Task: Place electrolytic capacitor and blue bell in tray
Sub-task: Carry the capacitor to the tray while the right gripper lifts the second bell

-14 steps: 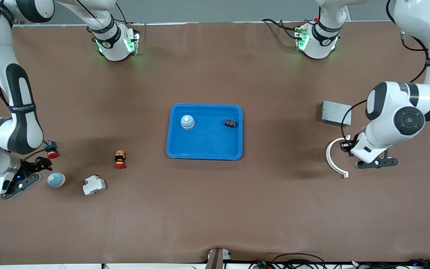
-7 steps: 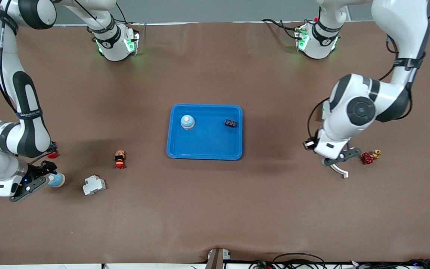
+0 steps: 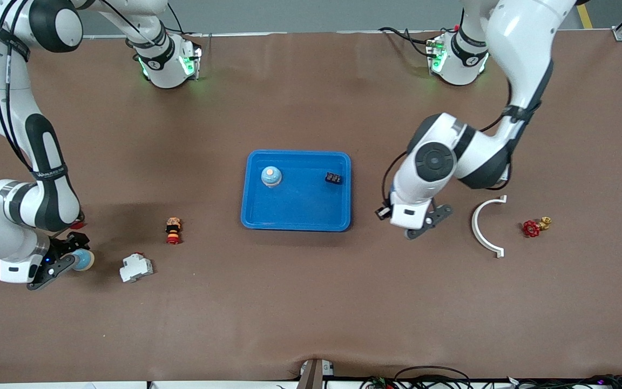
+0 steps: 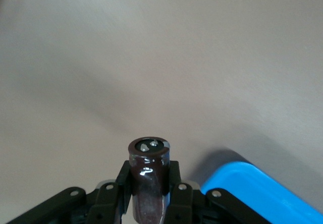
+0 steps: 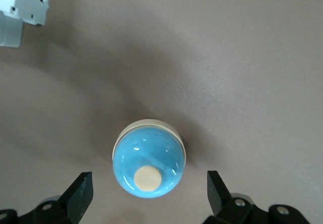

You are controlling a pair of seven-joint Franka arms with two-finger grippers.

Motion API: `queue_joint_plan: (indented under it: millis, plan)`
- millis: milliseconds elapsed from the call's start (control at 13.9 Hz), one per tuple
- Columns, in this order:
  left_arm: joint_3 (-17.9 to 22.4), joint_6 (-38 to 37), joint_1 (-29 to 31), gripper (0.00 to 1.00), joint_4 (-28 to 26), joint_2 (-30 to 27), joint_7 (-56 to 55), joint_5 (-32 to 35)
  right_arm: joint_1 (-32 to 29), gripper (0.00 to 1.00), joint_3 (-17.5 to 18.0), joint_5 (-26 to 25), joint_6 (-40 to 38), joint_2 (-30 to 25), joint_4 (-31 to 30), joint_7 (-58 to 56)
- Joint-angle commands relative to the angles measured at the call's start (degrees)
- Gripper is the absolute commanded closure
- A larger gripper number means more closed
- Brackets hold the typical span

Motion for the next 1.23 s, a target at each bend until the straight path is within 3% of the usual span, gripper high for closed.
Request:
queue_joint_plan:
  millis: [0,144,433,721,793,866,1082,1154]
  plan:
    - [0.66,-0.64,-4.25,1.0,7.65,6.62,-8.17,-0.07,-1.03,0.0,0.92,-0.01,0.21,1.4,1.25,-0.82]
    - [0.66,-0.29,-6.45,1.0,10.21,8.91,-11.96,-0.16,-1.03,0.0,0.92,-0.01,1.0,1.84,1.25,-0.82]
    - [1.53,7.87,-10.23,1.0,11.1,12.69,-18.47,-0.07,-1.03,0.0,0.92,0.08,2.67,2.81,1.34,-0.82]
    - [6.46,11.13,-15.51,1.0,11.18,14.98,-20.85,-0.42,-0.86,0.0,1.1,-0.09,2.94,3.16,1.34,-0.91]
    - [6.46,11.4,-15.6,1.0,11.18,15.33,-20.94,-0.33,-0.6,0.34,1.1,-0.18,2.86,3.16,1.34,-0.91]
    - [6.46,11.49,-15.61,1.0,11.18,15.43,-21.03,-0.42,-0.51,0.55,1.1,-0.27,2.94,3.16,1.34,-1.0]
    - [6.46,11.49,-16.48,1.0,11.18,15.51,-21.9,-0.51,-0.51,0.97,1.1,-0.27,2.85,3.07,1.42,-1.0]
    - [6.46,11.49,-16.48,1.0,11.1,15.51,-21.91,-0.42,-0.51,0.99,1.19,-0.18,2.77,3.07,1.42,-1.0]
